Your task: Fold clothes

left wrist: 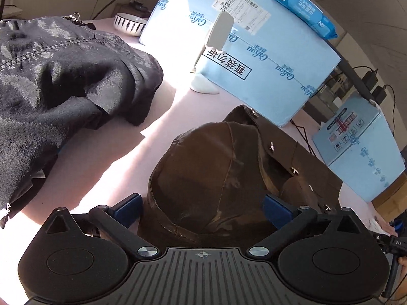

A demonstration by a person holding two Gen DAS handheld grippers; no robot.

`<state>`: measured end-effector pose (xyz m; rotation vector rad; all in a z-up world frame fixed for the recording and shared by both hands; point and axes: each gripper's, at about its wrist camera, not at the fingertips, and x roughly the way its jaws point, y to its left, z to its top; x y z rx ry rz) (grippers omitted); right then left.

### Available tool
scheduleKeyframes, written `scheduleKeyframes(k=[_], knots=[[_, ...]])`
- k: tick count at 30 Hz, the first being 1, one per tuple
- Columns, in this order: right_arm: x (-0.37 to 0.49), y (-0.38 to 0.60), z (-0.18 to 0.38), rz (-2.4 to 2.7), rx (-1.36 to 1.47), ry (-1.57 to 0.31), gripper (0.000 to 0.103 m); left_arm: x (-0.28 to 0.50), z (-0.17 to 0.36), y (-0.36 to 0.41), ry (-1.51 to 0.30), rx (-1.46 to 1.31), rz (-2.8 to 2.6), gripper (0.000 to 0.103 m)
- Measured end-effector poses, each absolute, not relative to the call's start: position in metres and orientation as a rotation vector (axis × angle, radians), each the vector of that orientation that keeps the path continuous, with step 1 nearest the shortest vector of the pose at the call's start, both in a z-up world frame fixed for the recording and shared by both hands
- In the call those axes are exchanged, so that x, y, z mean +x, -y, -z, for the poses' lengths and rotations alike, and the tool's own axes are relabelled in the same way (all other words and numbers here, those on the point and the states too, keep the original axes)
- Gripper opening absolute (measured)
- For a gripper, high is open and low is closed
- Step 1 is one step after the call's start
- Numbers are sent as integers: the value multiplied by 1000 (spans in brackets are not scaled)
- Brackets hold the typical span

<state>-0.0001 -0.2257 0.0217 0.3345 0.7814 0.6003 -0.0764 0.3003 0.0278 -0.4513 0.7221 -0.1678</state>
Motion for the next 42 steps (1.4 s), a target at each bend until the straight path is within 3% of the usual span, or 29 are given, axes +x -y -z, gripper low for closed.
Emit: scheduleKeyframes(k=[1,2,5,15,18,20,22,23,25,27,29,31,36,37,38,39,42], knots=[[4,222,-18,-594,361,-784,48,-78,-27,-299,-718,-453,162,103],[8,220,-14,-568,395,-794,15,-77,-28,-299,-714,-462,156,103],[15,228,-1,-571,530,-816,6,-80,-28,-300,-697,-504,143,103],[-26,331,-38,-292,521,-500,3,-39,-28,-214,-749,-573,422,103],[-25,373,-40,-160,476,-535,8,-20,-30,-176,-753,-515,441,103],[-21,398,-29,-84,469,-600,28,-13,-32,-154,-761,-453,455,103],[-24,414,-18,-62,476,-623,36,-9,-35,-136,-779,-414,486,103],[-30,420,-16,-90,494,-597,48,-10,-36,-133,-791,-421,509,103],[-46,428,-20,-157,519,-516,59,-19,-43,-129,-798,-429,601,103],[-60,428,-34,-254,481,-412,65,-38,-56,-123,-747,-314,680,103],[-73,423,-50,-373,416,-315,83,-66,-69,-113,-664,-123,741,103],[-69,405,-62,-503,312,-364,89,-99,-75,-98,-594,109,827,103],[-34,347,-51,-676,125,-617,88,-148,-55,-80,-608,327,941,103],[-27,336,-45,-652,107,-669,83,-154,-51,-81,-604,345,939,103],[-21,328,-38,-650,107,-719,71,-160,-47,-81,-600,364,937,103],[-14,320,-31,-665,126,-769,67,-165,-43,-81,-596,382,935,103],[-25,306,-30,-664,122,-747,45,-171,-31,-76,-573,465,820,103]])
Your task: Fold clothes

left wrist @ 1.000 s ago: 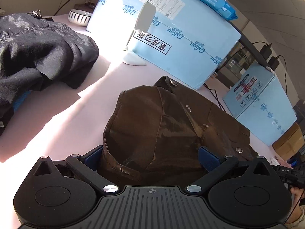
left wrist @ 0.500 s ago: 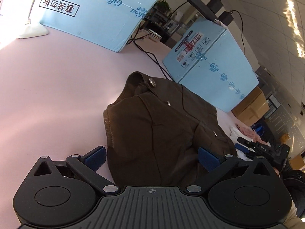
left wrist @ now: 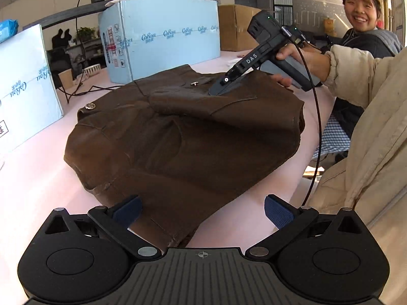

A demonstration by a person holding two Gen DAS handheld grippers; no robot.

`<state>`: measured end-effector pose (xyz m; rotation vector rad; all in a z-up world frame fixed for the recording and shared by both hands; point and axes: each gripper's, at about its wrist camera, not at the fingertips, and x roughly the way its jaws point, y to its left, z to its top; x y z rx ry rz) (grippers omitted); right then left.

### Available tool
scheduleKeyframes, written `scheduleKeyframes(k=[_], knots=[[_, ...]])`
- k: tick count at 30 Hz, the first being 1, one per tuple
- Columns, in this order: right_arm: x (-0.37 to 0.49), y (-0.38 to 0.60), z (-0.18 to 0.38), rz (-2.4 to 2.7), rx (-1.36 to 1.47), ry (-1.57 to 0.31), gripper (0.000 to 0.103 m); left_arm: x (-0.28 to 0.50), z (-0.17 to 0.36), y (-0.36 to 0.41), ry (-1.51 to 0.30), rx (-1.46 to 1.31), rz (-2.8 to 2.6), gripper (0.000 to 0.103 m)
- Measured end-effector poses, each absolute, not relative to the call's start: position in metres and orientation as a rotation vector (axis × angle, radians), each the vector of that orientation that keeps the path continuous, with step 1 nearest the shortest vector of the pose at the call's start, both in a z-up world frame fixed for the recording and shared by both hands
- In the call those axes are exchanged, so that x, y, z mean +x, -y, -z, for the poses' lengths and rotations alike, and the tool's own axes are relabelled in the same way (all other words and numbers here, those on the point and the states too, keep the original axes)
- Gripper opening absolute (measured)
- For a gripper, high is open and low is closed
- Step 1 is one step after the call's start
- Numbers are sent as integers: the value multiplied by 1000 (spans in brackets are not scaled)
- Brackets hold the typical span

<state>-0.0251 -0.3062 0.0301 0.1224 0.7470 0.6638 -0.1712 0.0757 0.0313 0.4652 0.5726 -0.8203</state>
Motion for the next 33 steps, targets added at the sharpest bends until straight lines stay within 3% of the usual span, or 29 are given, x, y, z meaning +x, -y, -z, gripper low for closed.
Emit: scheduleKeyframes(k=[1,2,7,17,24,28,30,31,32,33], knots=[[-29,302,-32,-640,104,-735,20,-170,-31,-76,-570,445,805,103],[-34,299,-33,-616,86,-723,11,-169,-32,-77,-571,423,790,103],[-63,310,-45,-552,115,-604,7,-153,-35,-76,-470,449,473,103],[-166,389,-70,-287,243,-377,6,-144,-39,-72,-347,437,380,103],[-219,424,-18,-124,365,-488,7,-143,-40,-72,-251,412,160,103],[-241,426,2,-174,400,-507,17,-144,-30,-74,-306,449,86,103],[-246,429,0,-192,426,-485,31,-146,-26,-75,-336,494,94,103],[-246,431,-2,-192,441,-466,51,-147,-26,-75,-343,512,101,103],[-246,434,-4,-189,456,-441,63,-148,-27,-76,-342,515,103,103],[-242,436,-7,-191,463,-423,65,-150,-29,-77,-338,509,103,103]])
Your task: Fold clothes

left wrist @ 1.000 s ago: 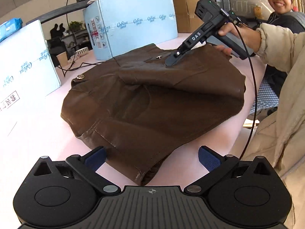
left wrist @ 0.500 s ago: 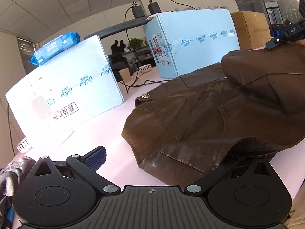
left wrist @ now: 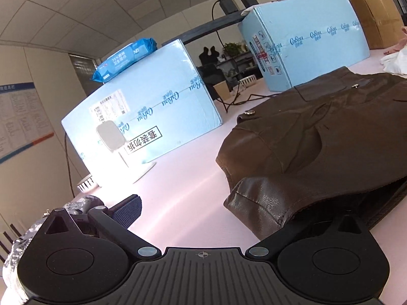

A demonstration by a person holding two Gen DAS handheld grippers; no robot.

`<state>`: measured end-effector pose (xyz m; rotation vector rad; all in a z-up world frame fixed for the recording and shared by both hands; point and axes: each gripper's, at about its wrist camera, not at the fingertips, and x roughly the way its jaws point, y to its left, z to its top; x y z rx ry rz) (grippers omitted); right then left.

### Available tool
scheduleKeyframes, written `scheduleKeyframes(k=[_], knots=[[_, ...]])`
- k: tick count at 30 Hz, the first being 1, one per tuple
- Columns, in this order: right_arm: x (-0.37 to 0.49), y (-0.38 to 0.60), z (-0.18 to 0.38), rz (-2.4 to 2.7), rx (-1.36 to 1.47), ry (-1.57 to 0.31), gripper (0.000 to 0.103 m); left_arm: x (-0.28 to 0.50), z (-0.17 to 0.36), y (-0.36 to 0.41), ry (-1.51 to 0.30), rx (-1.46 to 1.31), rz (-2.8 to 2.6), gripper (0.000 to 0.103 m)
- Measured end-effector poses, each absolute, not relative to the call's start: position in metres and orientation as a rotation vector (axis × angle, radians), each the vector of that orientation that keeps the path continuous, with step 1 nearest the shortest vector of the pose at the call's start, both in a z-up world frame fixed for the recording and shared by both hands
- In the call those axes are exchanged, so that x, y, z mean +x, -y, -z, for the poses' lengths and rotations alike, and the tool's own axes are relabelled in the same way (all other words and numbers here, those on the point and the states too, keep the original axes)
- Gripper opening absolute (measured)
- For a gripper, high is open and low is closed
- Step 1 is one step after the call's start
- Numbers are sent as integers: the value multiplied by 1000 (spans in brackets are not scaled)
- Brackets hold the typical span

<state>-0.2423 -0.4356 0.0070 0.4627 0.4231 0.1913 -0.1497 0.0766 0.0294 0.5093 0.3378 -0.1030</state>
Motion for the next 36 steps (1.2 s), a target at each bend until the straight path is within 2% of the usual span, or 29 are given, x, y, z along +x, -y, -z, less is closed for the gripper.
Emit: scheduleKeyframes(k=[4,10,12,14,17,21,24,26,27,29,31,34,36], knots=[[-211,435,-17,-231,423,-410,70,-159,-43,-86,-268,424,62,103],[-159,425,-9,-138,317,-521,68,-167,-42,-96,-261,438,-3,103],[-155,419,-8,-154,283,-533,56,-166,-34,-95,-327,496,13,103],[-153,417,-6,-168,277,-537,7,-167,-27,-94,-365,544,29,103],[-157,418,-1,-142,305,-484,0,-172,-21,-103,-378,454,-35,103],[-163,417,-5,-156,292,-409,0,-183,-15,-130,-390,204,-64,103],[-156,410,-9,-183,249,-458,1,-191,-16,-127,-361,267,-54,103],[-151,406,-9,-196,240,-515,9,-190,-19,-132,-412,229,-13,103],[-151,406,-8,-208,248,-532,10,-189,-20,-138,-448,170,18,103],[-154,408,-4,-243,276,-538,23,-189,-22,-158,-506,9,100,103],[-157,415,0,-274,348,-522,29,-192,-22,-176,-527,-117,151,103],[-156,422,4,-317,428,-522,30,-195,-27,-193,-528,-154,82,103],[-154,414,3,-331,378,-530,29,-192,-31,-199,-531,-129,-17,103]])
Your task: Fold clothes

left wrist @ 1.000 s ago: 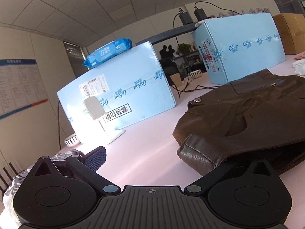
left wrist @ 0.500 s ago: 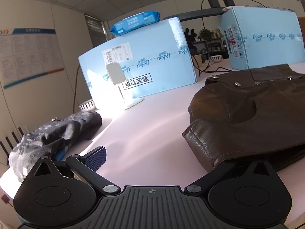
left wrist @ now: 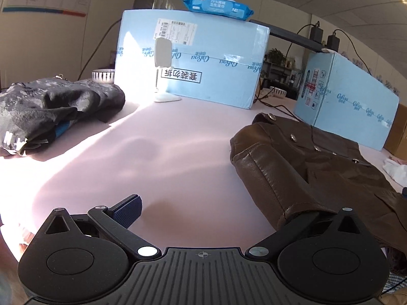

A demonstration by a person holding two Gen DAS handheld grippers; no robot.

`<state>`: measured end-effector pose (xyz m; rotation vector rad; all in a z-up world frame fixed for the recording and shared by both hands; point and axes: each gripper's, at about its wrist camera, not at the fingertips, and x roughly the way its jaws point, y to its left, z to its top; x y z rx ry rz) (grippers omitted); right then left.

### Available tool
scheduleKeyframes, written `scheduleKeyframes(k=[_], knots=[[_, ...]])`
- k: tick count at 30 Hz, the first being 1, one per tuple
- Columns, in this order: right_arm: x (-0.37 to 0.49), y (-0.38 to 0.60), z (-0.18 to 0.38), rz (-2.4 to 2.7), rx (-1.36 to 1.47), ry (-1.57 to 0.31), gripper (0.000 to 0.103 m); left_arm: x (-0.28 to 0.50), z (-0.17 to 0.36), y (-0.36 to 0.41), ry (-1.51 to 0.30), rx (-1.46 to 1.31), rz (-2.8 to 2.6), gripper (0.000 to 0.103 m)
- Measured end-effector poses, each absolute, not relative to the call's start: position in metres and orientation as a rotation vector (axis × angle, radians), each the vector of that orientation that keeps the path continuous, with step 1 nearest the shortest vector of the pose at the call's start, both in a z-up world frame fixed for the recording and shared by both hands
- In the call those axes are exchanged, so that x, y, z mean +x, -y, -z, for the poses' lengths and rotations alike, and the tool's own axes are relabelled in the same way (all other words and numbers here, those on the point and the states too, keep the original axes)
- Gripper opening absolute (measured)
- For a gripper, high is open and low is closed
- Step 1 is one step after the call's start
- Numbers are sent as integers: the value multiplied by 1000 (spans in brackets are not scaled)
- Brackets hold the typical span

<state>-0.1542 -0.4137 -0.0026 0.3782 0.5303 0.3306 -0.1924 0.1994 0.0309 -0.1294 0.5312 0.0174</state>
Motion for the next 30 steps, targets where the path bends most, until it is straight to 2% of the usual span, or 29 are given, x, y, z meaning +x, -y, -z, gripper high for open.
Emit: scheduleKeyframes(k=[4,7,9,10,11,12,14,16,19,20,24,26,29,30], knots=[[-153,394,-1,-375,300,-546,20,-184,-25,-198,-587,-96,-100,103],[-156,384,-1,-411,288,-519,24,-187,-18,-180,-578,11,-74,103],[-161,378,-3,-468,263,-460,40,-192,-17,-172,-551,54,-30,103],[-164,375,-6,-497,256,-424,59,-190,-17,-173,-558,30,-17,103],[-167,372,-9,-526,249,-387,73,-189,-17,-175,-565,6,-5,103],[-169,367,-13,-562,237,-356,76,-189,-17,-179,-559,-31,-4,103],[-161,351,-21,-648,185,-368,81,-191,-18,-188,-549,-84,-11,103],[-141,330,-26,-720,129,-481,87,-194,-20,-194,-547,-105,-25,103],[-107,304,-21,-676,127,-625,88,-199,-23,-197,-595,-39,10,103],[-102,301,-24,-680,132,-628,93,-201,-24,-196,-617,-4,30,103],[-85,293,-27,-635,160,-657,93,-213,-37,-215,-715,49,84,103],[-80,292,-25,-620,170,-648,98,-218,-39,-230,-703,72,-30,103],[-78,302,-23,-647,248,-632,99,-212,-44,-251,-675,97,-211,103],[-77,312,-22,-653,302,-619,99,-206,-53,-255,-615,60,-187,103]])
